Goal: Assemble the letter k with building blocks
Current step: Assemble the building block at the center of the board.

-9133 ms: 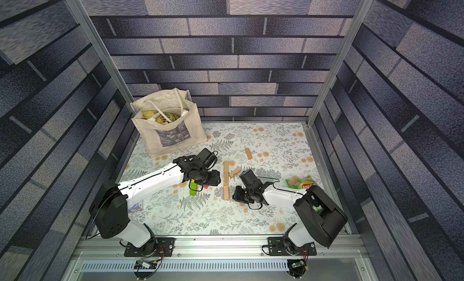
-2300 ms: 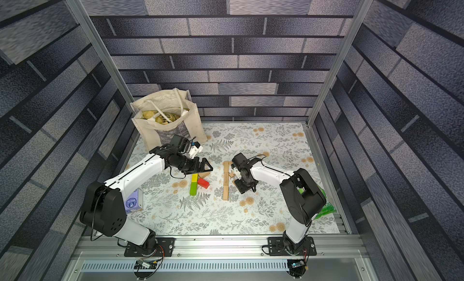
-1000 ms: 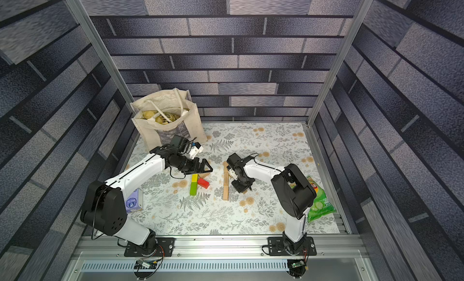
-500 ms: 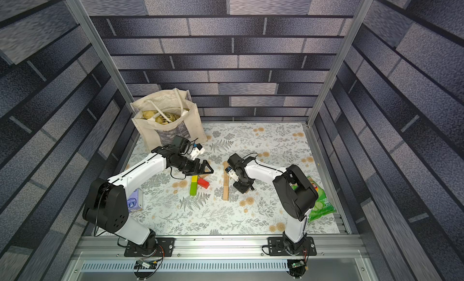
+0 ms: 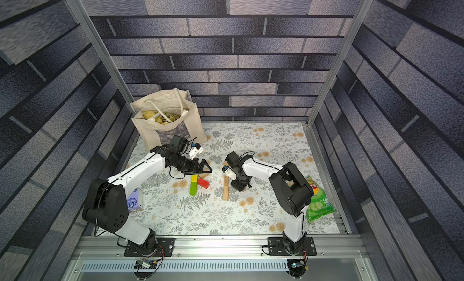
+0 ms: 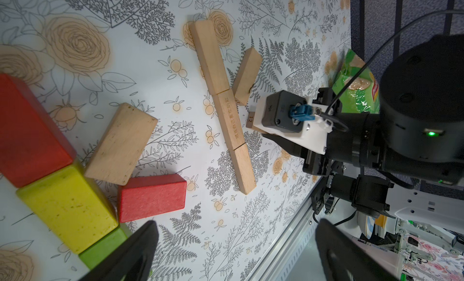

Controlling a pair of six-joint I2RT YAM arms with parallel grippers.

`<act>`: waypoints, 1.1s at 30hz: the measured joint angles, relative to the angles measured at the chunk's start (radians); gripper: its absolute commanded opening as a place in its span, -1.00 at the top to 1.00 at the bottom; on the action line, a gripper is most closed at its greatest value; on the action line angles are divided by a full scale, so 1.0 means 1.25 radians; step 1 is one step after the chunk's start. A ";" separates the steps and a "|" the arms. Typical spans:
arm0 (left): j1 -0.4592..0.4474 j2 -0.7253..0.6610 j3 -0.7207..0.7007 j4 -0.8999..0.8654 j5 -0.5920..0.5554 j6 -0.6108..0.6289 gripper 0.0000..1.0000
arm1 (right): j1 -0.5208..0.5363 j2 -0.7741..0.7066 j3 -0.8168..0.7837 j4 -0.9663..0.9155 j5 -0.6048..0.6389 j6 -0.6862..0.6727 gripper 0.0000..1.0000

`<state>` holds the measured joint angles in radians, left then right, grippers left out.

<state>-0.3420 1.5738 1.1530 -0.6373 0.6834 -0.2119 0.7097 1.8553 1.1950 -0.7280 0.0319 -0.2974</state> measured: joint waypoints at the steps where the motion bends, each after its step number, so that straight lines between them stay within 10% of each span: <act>1: 0.002 0.000 0.000 0.000 0.000 0.000 -1.00 | 0.000 0.001 0.001 0.000 -0.002 0.000 0.77; 33: 0.013 0.000 0.000 0.000 -0.005 0.000 -1.00 | 0.000 0.033 0.041 0.000 -0.016 -0.003 0.75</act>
<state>-0.3256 1.5738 1.1530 -0.6373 0.6769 -0.2115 0.7097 1.8961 1.2465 -0.7284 0.0116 -0.3008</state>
